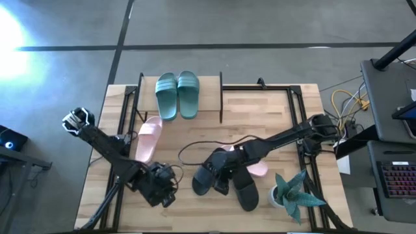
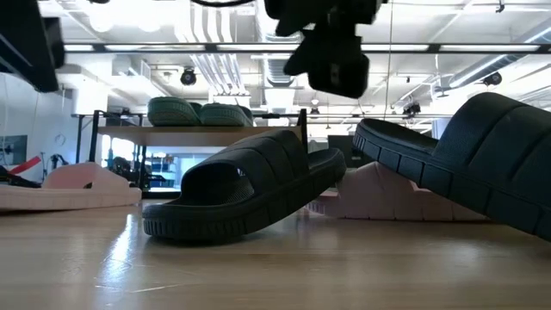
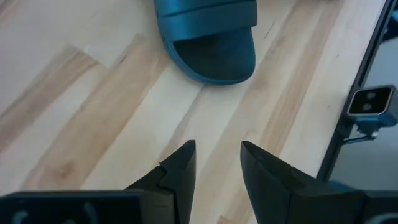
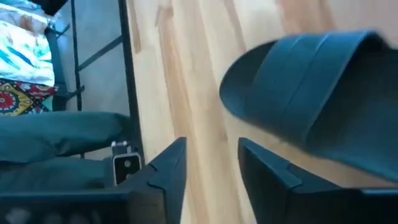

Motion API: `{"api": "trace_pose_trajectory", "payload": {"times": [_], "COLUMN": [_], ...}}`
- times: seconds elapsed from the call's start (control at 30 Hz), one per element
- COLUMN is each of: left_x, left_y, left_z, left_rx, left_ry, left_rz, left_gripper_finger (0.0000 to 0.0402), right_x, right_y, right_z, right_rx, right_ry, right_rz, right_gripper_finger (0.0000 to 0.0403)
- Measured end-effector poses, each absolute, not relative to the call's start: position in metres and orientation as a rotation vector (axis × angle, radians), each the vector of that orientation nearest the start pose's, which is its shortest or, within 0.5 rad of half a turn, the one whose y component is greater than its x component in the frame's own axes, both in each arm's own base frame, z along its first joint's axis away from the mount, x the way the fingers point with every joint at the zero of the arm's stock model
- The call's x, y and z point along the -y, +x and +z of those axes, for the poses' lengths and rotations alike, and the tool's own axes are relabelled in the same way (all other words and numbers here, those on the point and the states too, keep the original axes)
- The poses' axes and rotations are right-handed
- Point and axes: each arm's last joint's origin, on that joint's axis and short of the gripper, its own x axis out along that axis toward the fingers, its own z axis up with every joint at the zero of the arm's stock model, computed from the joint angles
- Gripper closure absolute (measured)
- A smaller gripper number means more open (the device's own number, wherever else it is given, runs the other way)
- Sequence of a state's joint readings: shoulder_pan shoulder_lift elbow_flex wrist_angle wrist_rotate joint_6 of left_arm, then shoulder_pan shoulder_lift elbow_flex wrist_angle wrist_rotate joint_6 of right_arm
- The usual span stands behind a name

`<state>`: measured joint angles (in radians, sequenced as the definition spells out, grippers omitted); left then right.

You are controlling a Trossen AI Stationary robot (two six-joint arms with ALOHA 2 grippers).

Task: Pick and place slides into the shelf
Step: Put the left black slide under the shelf

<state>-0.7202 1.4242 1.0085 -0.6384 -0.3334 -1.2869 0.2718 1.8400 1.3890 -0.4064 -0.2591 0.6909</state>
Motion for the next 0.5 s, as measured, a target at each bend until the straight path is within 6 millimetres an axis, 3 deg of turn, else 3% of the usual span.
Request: {"api": "trace_pose_trajectory", "payload": {"times": [0.27, 0.5], "left_x": [0.189, 0.191], "left_y": [0.199, 0.189], "left_z": [0.236, 0.234], "left_rx": [-0.937, -0.958], "left_ry": [-0.704, -0.69], "left_rz": [0.315, 0.357], "left_gripper_finger": [0.029, 0.029], "right_x": [-0.084, -0.075], "right_y": [0.394, 0.405], "right_z": [0.215, 0.188], "right_rx": [-1.03, -1.096], "right_ry": [0.659, 0.735], "right_rz": [0.104, 0.136], "right_gripper_finger": [0.0229, 0.0225]}}
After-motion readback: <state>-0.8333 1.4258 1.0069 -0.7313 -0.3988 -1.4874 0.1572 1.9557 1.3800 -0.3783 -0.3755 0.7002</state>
